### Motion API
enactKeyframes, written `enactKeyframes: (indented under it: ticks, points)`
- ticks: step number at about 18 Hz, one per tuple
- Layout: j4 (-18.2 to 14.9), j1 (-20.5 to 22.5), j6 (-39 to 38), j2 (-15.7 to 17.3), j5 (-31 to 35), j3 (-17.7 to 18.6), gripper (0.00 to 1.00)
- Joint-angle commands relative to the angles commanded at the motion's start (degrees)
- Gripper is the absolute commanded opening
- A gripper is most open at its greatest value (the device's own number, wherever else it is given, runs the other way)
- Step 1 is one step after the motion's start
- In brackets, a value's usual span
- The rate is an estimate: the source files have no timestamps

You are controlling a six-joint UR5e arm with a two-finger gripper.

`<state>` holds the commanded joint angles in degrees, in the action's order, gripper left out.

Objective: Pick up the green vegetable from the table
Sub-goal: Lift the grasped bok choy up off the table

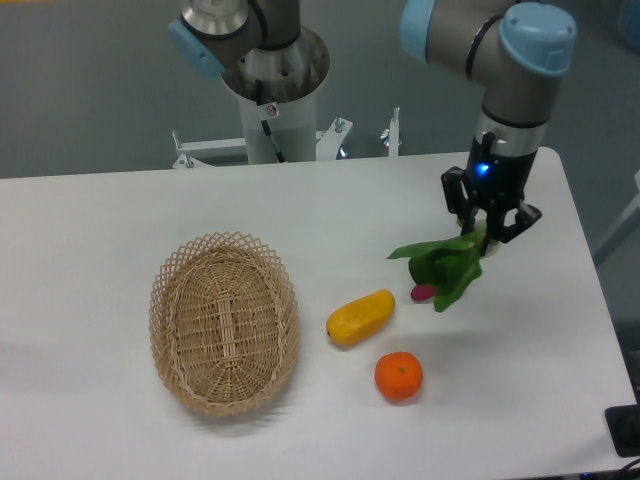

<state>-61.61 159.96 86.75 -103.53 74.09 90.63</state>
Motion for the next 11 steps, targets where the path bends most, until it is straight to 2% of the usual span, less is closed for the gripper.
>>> enactKeyframes:
  ticks: [6,11]
  points:
    - [0.00,0.26,-0.26,-3.16,-0.62,-4.40,0.23]
    - [0.17,0.61,-0.44,-3.52,-0.44,-4.49,0.23]
